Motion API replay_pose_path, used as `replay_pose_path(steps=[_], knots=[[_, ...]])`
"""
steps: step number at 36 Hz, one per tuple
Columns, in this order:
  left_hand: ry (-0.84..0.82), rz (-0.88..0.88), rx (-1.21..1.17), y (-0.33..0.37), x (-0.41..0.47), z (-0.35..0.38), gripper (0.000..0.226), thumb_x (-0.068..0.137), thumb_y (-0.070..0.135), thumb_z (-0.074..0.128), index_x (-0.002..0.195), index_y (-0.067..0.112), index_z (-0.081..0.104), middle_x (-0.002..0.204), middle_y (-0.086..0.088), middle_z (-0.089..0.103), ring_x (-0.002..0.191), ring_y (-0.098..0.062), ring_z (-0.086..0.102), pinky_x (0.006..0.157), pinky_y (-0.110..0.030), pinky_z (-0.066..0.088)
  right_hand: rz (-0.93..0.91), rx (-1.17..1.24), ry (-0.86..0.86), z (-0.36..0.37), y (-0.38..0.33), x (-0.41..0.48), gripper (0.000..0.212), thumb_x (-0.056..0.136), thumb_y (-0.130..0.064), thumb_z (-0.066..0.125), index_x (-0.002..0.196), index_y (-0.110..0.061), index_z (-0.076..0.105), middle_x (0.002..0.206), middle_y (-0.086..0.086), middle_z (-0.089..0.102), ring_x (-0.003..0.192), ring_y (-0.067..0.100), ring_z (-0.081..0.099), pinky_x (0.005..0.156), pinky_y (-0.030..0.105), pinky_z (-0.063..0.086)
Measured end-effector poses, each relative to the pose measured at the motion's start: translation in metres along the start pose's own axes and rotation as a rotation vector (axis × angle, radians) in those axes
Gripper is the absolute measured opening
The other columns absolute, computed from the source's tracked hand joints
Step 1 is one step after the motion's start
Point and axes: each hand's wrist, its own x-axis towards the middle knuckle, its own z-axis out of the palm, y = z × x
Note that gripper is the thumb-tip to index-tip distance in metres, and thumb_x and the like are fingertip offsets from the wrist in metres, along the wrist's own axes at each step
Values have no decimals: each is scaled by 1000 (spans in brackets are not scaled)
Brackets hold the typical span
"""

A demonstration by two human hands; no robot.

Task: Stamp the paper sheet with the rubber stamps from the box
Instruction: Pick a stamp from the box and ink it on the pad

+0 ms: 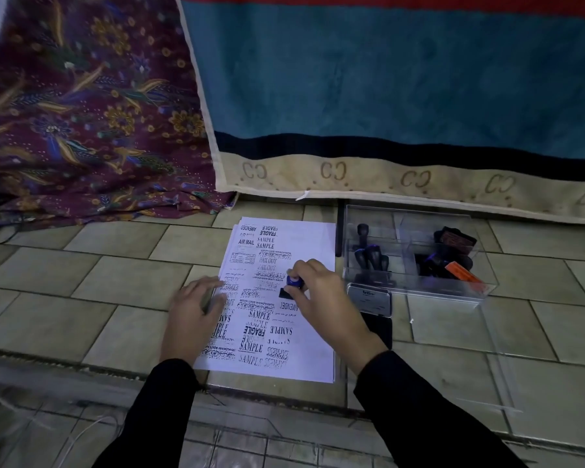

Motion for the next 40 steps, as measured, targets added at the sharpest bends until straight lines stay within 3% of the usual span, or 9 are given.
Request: replay_pose_path(steps=[16, 23, 27, 33, 40], knots=[[3, 8, -5, -3, 1, 1, 31, 88, 33, 57, 111, 17, 69, 119, 5, 65, 114, -19, 56, 103, -45, 44, 13, -57, -91, 19, 4, 11, 7, 90, -13, 57, 96, -9, 55, 96, 7, 55, 77, 26, 58, 67, 38, 51], [-6, 7, 22, -3, 1, 1, 34, 88, 35, 55, 112, 16, 69, 121, 1, 66, 115, -21, 56, 103, -47, 43, -42, -88, -111, 18, 3, 9, 3, 90, -7, 57, 91, -4, 55, 90, 8, 54, 72, 19, 50, 61, 25, 39], [-6, 3, 22, -2, 1, 1, 34, 88, 34, 55, 112, 15, 69, 121, 1, 66, 116, -21, 56, 103, -42, 43, 12, -55, -95, 18, 2, 13, 4, 89, -8, 57, 93, -6, 56, 94, 9, 56, 76, 24, 55, 66, 35, 49], [1, 11, 11, -3, 1, 1, 42, 87, 43, 51, 111, 15, 70, 119, 2, 66, 113, -18, 57, 103, -44, 44, 10, -49, -95, 21, 3, 8, 4, 89, -9, 57, 91, -7, 54, 93, 7, 55, 77, 24, 56, 67, 37, 50], [7, 16, 8, 0, 1, 1, 33, 87, 32, 56, 110, 13, 70, 118, 1, 66, 111, -20, 58, 101, -40, 44, 4, -12, -59, 24, 3, 4, 6, 88, -7, 59, 88, -7, 53, 93, 8, 55, 77, 24, 59, 68, 39, 52]])
